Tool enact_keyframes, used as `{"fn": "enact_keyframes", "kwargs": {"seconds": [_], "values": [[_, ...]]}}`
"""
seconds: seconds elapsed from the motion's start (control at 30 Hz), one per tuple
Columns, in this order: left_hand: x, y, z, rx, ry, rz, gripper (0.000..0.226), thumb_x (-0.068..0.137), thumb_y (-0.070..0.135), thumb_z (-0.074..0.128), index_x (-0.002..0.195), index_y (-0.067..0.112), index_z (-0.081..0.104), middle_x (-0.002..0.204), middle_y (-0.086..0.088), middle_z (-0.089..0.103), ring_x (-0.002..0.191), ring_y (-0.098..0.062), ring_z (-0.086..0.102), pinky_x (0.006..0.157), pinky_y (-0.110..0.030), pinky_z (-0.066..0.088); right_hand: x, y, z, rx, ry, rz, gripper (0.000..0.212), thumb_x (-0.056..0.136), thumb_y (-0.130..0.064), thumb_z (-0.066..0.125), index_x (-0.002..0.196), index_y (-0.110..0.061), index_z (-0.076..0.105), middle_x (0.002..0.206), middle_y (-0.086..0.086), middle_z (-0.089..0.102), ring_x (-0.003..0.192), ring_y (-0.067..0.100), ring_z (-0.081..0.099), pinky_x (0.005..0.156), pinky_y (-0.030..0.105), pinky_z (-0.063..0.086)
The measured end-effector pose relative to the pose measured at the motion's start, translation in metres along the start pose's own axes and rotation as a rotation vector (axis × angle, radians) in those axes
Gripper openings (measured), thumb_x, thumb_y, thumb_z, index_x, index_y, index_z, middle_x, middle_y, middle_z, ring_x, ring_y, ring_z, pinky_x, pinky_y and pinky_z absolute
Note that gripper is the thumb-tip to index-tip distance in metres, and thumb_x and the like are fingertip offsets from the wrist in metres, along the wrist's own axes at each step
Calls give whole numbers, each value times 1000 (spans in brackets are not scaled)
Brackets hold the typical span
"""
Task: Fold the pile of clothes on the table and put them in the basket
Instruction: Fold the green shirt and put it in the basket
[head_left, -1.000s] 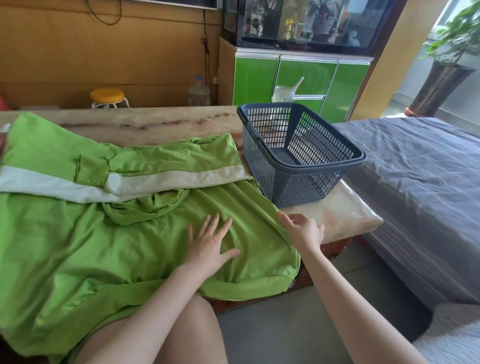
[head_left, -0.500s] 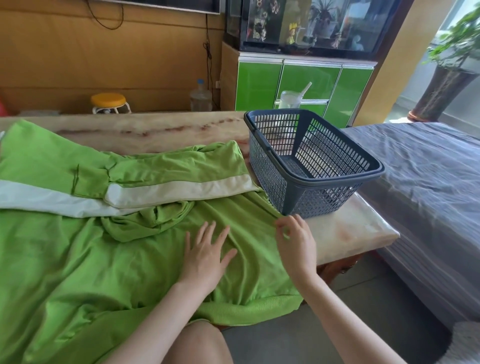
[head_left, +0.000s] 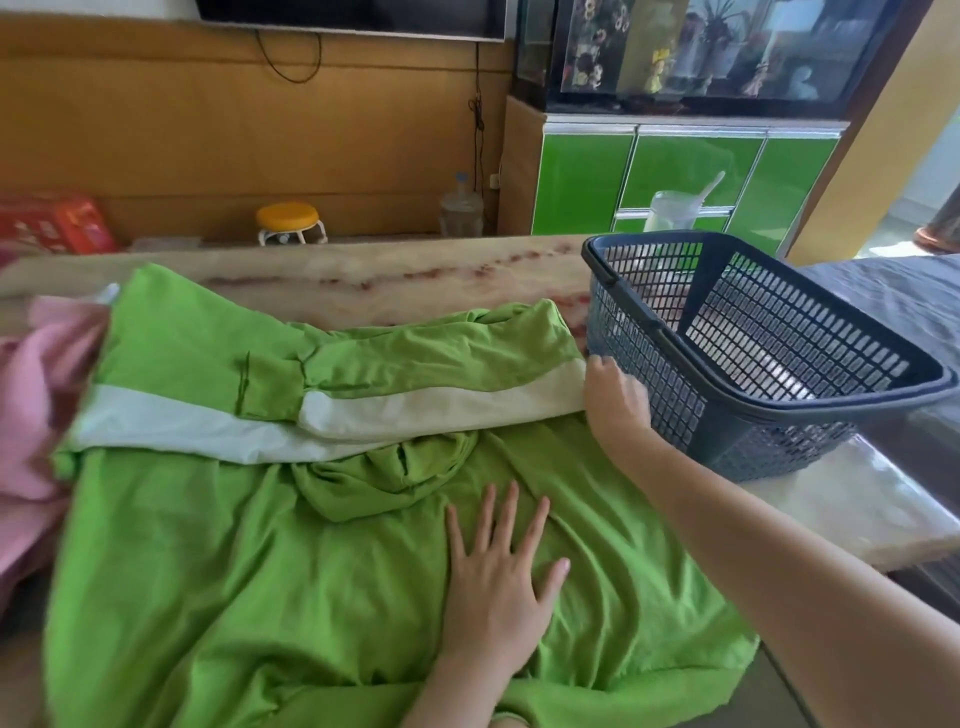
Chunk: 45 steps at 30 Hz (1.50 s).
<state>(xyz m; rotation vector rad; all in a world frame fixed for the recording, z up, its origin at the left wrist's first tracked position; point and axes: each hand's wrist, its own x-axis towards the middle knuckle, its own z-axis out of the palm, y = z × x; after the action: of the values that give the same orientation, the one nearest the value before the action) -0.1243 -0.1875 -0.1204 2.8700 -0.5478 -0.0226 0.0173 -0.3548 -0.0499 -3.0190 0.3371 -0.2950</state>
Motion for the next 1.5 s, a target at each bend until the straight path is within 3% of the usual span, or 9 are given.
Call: {"fn": "enact_keyframes", "kwargs": {"seconds": [0.17,0.33,0.43,0.63,0.83,1.17,1.3,1.4,1.5], "values": [[1,0,-2,-62,-125,-13,63,92,66,16,140,32,41,146,-5,41,135,-29,37,105,-62,28,-11,4,18,1,-25,-10,35,92,4,44,126,-3,39,128,17,39,88,37,63,72,43,50],[-7,-15,-33,-416,-152,21,58,95,55,34,148,36,18,158,9,-2,144,-12,-10,117,-45,-10,-33,-42,-3,120,-8,-84,28,92,-10,53,120,-10,54,126,10,44,88,28,60,65,37,50],[-36,-44,-62,-744,201,-129,40,96,29,48,136,29,45,145,14,32,138,-3,25,115,-25,24,-57,-85,-14,305,-105,-222,30,94,-20,53,124,-17,57,128,4,50,95,24,61,71,33,49],[-97,-159,-100,-458,873,-504,37,76,-4,69,110,6,60,112,-11,59,112,-28,52,98,-36,39,-99,-182,-26,533,-250,-428,32,93,-19,50,124,-20,57,131,0,55,102,21,61,77,35,52],[-133,-231,-98,-628,813,-860,32,86,9,64,111,-7,55,111,-26,57,107,-40,53,94,-50,41,-129,-262,-26,638,-331,-520,35,94,-19,50,128,-15,56,129,2,59,115,21,56,88,30,45],[-146,-261,-103,-1212,519,-893,28,99,17,41,82,15,63,80,-1,65,81,-19,57,60,-24,46,-140,-330,-20,616,-148,-552,32,95,-29,46,123,-17,57,116,6,62,108,24,56,83,34,48],[-152,-261,-108,-1346,353,-829,30,89,44,57,93,18,71,92,4,72,89,-12,60,71,-30,43,-139,-359,-39,652,-57,-535,40,93,-47,48,114,-15,60,111,5,60,100,24,58,69,32,43],[-152,-252,-109,-1461,379,-743,24,88,32,60,97,13,71,94,-2,74,93,-13,66,78,-28,49,-136,-381,-53,518,-175,-467,60,85,-62,50,113,-9,56,109,7,61,98,27,60,65,31,39],[-151,-247,-114,-1429,538,-770,15,85,26,66,82,12,71,88,-10,73,88,-21,66,81,-36,49,-127,-396,-53,500,-326,-403,45,84,-42,62,111,-7,56,108,9,61,101,27,61,66,30,40]]}}
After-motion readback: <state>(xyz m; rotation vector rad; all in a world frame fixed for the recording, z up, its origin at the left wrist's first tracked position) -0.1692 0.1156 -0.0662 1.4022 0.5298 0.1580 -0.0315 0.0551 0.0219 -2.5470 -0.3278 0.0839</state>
